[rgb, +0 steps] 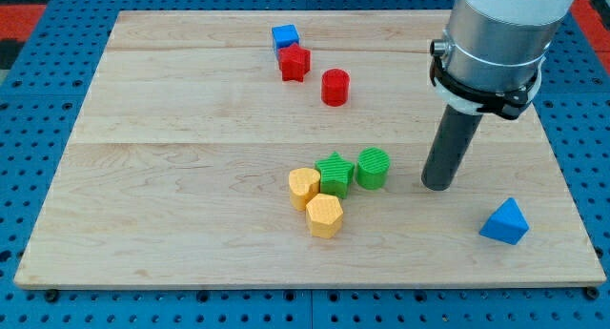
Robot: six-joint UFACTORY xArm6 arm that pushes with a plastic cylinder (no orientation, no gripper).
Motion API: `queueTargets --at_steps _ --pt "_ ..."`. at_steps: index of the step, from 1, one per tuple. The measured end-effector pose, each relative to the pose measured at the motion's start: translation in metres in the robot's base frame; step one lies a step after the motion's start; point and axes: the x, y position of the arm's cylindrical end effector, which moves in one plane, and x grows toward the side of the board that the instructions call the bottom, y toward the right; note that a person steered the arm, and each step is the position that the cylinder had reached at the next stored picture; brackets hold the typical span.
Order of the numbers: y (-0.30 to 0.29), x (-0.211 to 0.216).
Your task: Push the green star horizontally to the left of the heart
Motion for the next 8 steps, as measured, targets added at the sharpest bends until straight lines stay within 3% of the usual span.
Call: queueTargets --at_steps 1,3,5,7,8 --pt "0.0 0.0" --pt "-0.113 -0.004" --pt "-0.184 -0.01" --pt "-0.328 -0.023" --pt "-0.328 -0.05"
